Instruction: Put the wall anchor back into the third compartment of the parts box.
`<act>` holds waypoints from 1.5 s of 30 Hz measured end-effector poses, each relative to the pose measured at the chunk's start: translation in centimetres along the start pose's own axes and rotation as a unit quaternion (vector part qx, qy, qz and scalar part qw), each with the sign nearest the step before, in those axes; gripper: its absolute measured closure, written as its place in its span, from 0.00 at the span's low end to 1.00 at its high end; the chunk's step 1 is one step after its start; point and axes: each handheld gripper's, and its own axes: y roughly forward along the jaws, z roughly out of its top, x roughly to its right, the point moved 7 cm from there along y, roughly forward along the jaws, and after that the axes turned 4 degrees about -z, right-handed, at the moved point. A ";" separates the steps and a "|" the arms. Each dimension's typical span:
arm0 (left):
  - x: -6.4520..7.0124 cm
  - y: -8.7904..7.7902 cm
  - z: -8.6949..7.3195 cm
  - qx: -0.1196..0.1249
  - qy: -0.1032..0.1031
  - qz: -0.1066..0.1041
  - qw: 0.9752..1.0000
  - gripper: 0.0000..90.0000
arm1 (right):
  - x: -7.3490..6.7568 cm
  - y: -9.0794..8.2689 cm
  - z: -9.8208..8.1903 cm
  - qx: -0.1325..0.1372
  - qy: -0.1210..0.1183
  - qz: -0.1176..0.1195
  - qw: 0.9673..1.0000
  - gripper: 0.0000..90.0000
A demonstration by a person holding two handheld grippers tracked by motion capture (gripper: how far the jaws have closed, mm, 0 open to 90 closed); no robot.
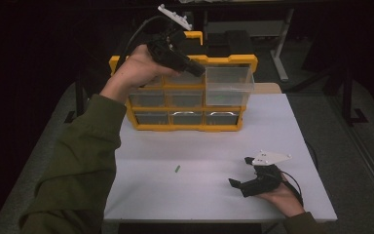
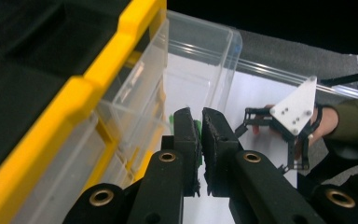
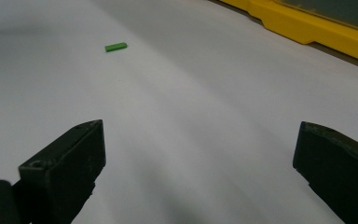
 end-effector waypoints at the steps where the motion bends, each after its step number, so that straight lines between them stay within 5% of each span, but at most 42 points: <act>1: -0.1 0.1 0.2 -0.002 0.000 0.001 1.000 0.95 | 0.0 0.0 0.0 0.000 0.000 0.000 1.000 0.02; 12: -0.9 3.2 2.4 0.007 -0.004 0.002 1.000 0.95 | 0.0 0.0 -0.1 0.001 0.000 0.001 1.000 0.02; 27: -1.4 7.2 1.2 -0.049 -0.007 0.003 0.999 0.93 | 0.1 -0.3 0.0 0.005 -0.001 0.002 1.000 0.02; 32: -1.4 6.4 1.6 -0.029 -0.007 0.004 1.000 0.86 | 0.1 -0.3 0.0 0.005 0.000 0.001 1.000 0.02; 37: -1.1 4.8 1.6 -0.009 -0.021 -0.012 1.000 1.00 | 0.1 -0.2 -0.1 0.004 0.001 0.002 1.000 0.02; 45: -0.9 1.9 0.2 -0.011 -0.018 -0.003 1.000 1.00 | 0.1 -0.2 -0.1 0.002 0.002 0.001 1.000 0.02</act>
